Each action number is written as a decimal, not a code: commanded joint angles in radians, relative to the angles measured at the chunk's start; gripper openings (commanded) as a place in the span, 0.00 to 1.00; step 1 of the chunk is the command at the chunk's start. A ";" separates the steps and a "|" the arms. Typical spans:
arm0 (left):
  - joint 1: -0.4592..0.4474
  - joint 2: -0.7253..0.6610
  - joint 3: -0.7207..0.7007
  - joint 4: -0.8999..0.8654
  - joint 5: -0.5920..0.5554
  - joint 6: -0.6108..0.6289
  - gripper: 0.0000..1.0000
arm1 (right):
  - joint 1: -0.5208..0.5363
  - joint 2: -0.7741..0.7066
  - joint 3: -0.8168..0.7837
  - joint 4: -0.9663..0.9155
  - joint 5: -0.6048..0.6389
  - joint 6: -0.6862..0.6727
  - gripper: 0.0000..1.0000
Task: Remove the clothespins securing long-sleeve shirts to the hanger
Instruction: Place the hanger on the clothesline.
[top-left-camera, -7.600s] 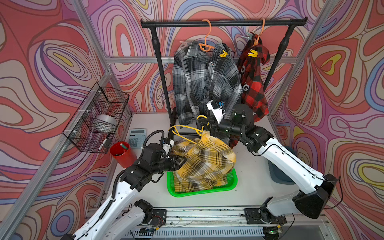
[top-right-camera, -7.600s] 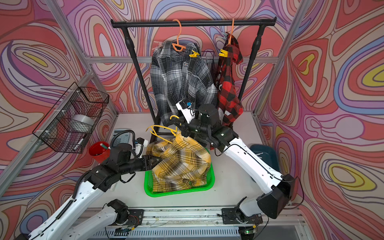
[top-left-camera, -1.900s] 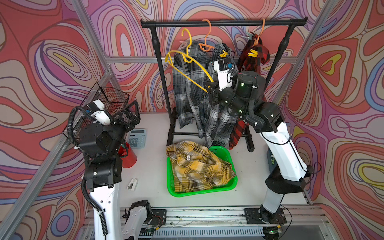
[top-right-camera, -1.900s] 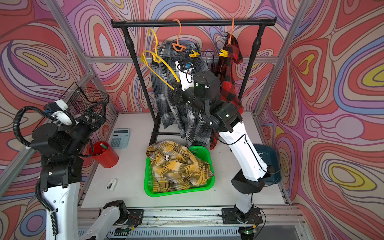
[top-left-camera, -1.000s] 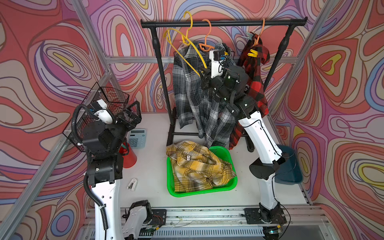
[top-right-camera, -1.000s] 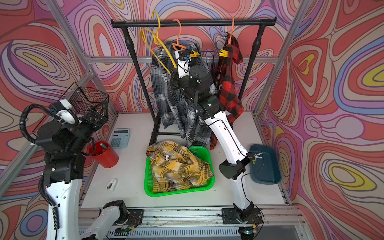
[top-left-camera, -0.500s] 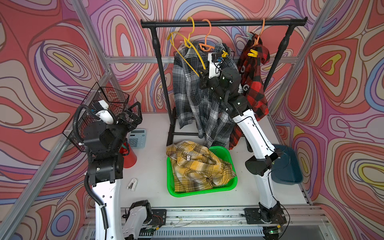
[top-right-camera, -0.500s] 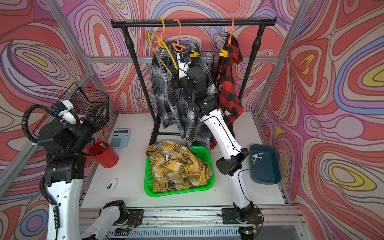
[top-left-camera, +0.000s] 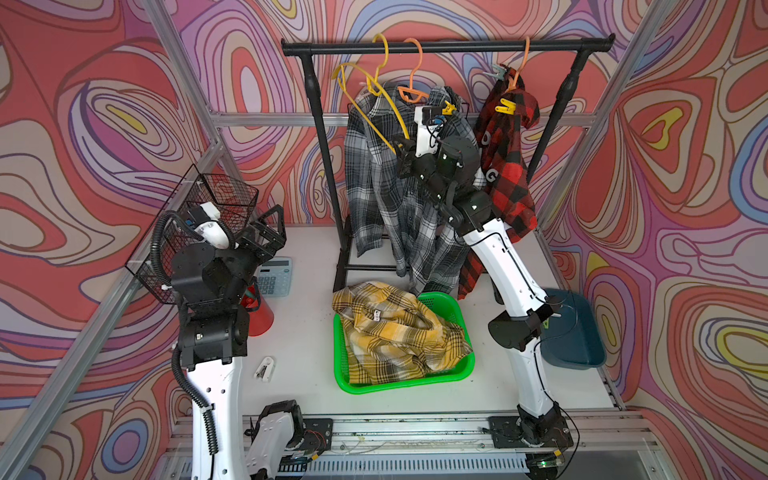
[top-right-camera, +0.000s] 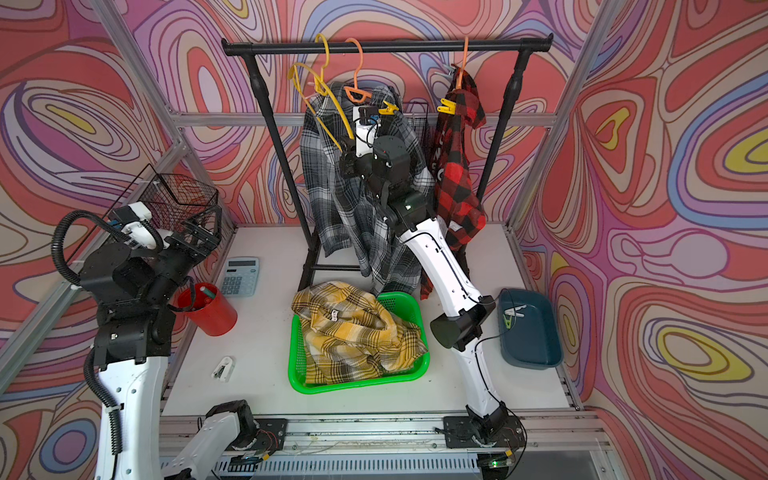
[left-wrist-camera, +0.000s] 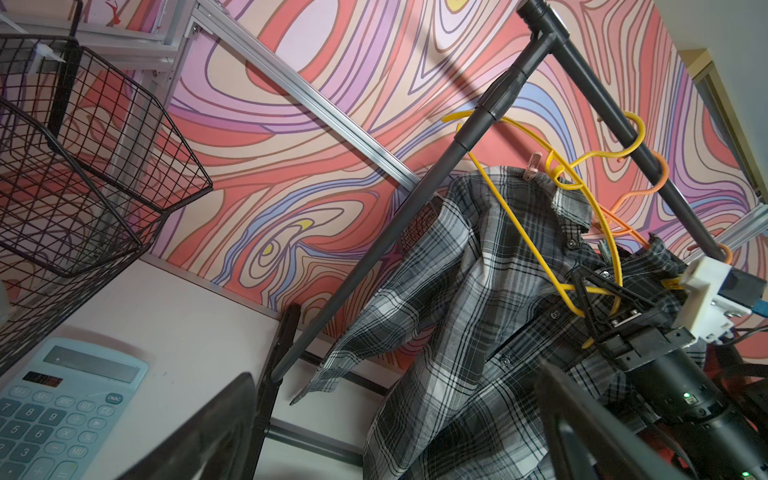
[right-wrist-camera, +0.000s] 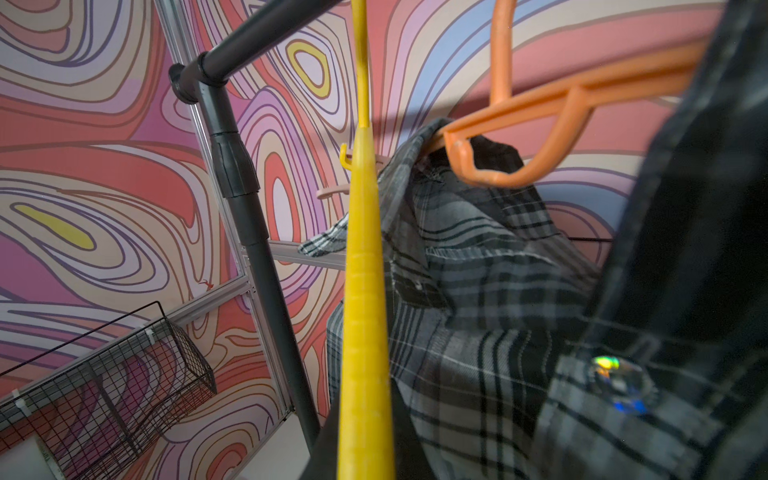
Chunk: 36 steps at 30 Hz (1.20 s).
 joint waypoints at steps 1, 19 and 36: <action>0.004 -0.005 -0.012 0.041 0.018 -0.017 1.00 | 0.033 0.028 0.005 0.032 0.002 -0.013 0.00; 0.005 -0.021 -0.028 0.034 0.015 -0.012 1.00 | 0.144 0.056 -0.009 0.044 0.004 -0.040 0.00; 0.003 -0.051 -0.177 0.000 0.037 -0.042 1.00 | 0.148 -0.235 -0.417 0.100 0.021 -0.028 0.80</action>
